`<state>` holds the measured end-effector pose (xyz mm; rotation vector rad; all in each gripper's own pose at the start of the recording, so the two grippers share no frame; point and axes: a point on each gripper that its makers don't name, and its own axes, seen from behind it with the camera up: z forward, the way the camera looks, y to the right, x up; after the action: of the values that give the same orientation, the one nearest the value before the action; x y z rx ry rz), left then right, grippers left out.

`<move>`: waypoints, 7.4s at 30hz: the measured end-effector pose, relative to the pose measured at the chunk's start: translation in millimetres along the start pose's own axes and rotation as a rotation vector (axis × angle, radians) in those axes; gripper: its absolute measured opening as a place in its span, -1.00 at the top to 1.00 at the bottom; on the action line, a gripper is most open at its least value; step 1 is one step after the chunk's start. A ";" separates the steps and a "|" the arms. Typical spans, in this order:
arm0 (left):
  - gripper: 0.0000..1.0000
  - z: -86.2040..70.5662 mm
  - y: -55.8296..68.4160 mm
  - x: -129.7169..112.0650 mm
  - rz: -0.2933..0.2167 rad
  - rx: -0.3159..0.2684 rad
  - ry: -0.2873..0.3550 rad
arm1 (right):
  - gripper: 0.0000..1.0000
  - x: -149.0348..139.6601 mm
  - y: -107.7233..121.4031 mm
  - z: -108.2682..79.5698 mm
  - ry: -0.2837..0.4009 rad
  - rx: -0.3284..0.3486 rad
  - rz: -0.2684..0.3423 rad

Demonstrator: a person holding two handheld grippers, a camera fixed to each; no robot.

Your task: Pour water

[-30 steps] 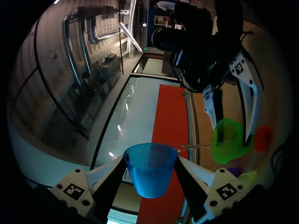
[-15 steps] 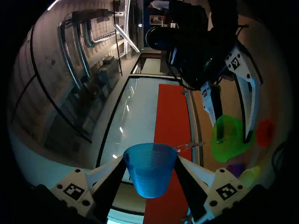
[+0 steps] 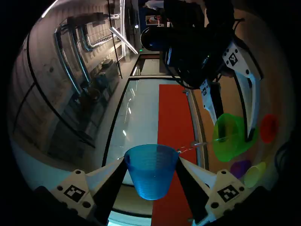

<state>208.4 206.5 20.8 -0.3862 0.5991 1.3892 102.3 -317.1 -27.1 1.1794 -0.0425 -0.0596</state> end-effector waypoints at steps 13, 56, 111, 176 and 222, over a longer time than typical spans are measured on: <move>-0.71 0.3 -3.1 2.9 0.056 0.013 0.003 | -0.76 1.9 1.3 0.2 0.004 -0.002 -0.002; -0.71 -2.6 9.1 -35.6 -0.367 0.002 -0.063 | -0.76 8.7 5.9 -8.3 0.004 -0.022 -0.011; -0.71 -24.5 50.5 -80.6 -1.353 -0.117 -0.156 | -0.76 25.6 25.9 -34.9 -0.007 -0.089 -0.032; -0.73 -84.1 221.5 -53.6 -1.320 -0.700 -0.432 | -0.76 -54.2 87.5 -77.4 -0.398 -0.099 -0.001; -0.73 -92.2 321.2 -50.8 -1.335 -0.845 -0.463 | -0.77 -94.8 111.7 -63.0 -0.454 -0.104 0.025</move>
<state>-126.4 162.0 7.4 -0.8802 -0.6368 0.2972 14.5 -210.1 52.1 1.0423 -0.4492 -0.3031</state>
